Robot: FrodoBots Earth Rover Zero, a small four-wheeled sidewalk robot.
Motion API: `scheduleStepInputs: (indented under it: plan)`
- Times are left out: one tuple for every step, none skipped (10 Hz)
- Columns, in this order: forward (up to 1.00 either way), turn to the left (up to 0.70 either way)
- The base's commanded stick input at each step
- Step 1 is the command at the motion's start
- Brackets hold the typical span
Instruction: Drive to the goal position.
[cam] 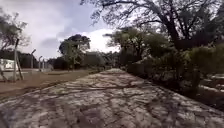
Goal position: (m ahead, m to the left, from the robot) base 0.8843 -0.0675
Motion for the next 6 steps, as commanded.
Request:
scheduleStepInputs:
  plan:
    - [0.70, 0.00]
    - [0.70, 0.00]
    - [0.70, 0.00]
    - [0.70, 0.00]
    - [0.70, 0.00]
    - [0.70, 0.00]
